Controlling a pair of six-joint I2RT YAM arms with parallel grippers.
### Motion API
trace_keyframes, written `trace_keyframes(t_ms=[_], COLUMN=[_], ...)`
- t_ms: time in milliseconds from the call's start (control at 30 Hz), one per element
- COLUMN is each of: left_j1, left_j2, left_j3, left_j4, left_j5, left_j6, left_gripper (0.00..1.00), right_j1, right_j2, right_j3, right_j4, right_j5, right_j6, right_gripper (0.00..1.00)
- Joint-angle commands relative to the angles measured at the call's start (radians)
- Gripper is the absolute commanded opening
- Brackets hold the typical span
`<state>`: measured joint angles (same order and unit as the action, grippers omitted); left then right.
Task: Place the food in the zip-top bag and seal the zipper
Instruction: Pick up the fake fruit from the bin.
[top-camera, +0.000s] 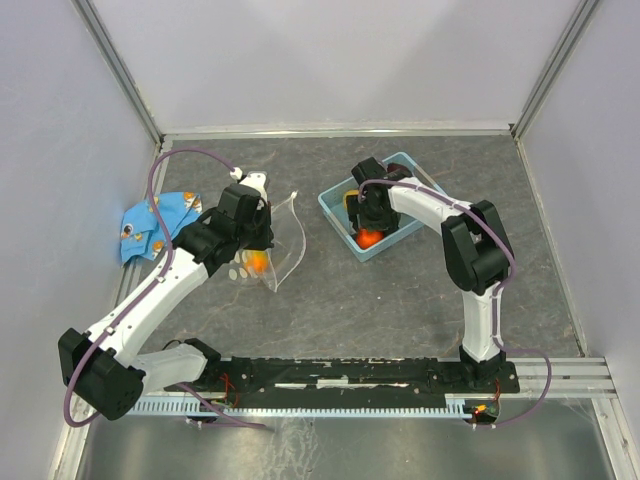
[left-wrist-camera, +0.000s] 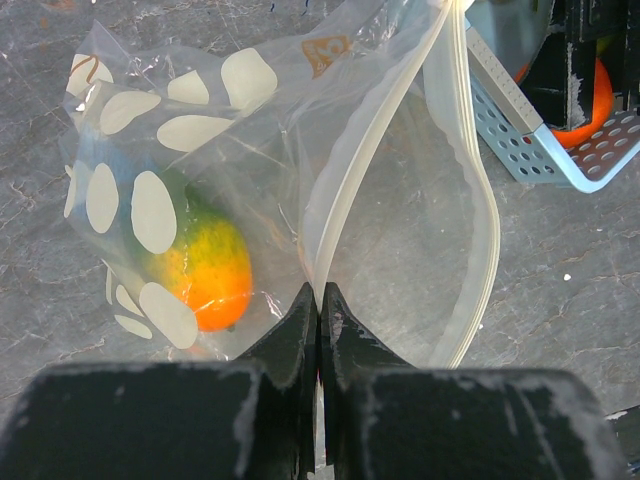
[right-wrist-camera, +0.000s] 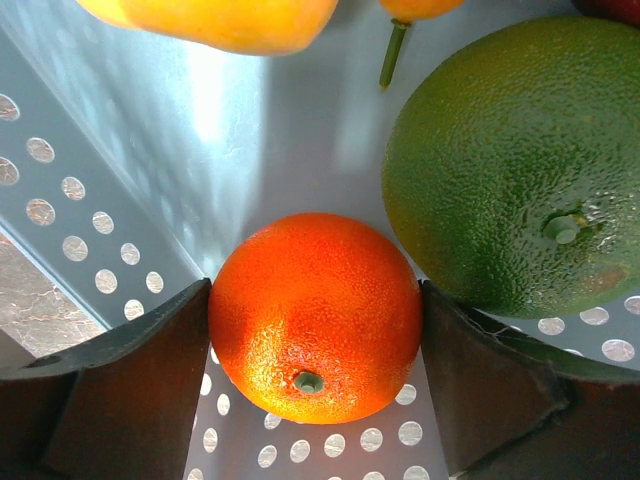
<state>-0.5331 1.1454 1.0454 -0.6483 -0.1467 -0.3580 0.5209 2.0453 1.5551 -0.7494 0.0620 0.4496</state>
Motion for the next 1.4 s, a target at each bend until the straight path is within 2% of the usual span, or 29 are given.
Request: trace_keyframes(t_ms=[0, 167, 500, 767, 933, 1100, 1233, 1367], left_j1=[0.007, 0.008, 0.012, 0.017, 0.016, 0.016, 0.018, 0.017], left_j2=[-0.010, -0.012, -0.015, -0.009, -0.011, -0.024, -0.036, -0.038], left_j3=[0.002, 0.002, -0.001, -0.003, -0.004, -0.007, -0.008, -0.012], left_j4=[0.030, 0.032, 0.035, 0.042, 0.043, 0.044, 0.045, 0.048], left_j5=[0.013, 0.037, 0.053, 0.089, 0.098, 0.104, 0.101, 0.105], left_j6=[0.016, 0.016, 0.020, 0.021, 0.025, 0.025, 0.027, 0.027], left_gripper=[0.03, 0.03, 0.03, 0.03, 0.03, 0.03, 0.03, 0.03], right_j1=[0.001, 0.001, 0.018, 0.129, 0.223, 0.307, 0.350, 0.375], right_j2=[-0.066, -0.166, -0.358, -0.527, -0.637, -0.707, -0.726, -0.699], right_j3=[-0.031, -0.089, -0.189, -0.254, -0.339, -0.439, -0.507, -0.555], right_j4=[0.045, 0.090, 0.198, 0.308, 0.459, 0.680, 0.852, 1.018], right_j5=[0.009, 0.004, -0.002, 0.002, -0.009, -0.090, -0.141, -0.254], right_j6=[0.030, 0.049, 0.064, 0.007, -0.018, -0.032, -0.036, -0.032], right_gripper=[0.75, 0.69, 0.69, 0.70, 0.70, 0.70, 0.70, 0.72])
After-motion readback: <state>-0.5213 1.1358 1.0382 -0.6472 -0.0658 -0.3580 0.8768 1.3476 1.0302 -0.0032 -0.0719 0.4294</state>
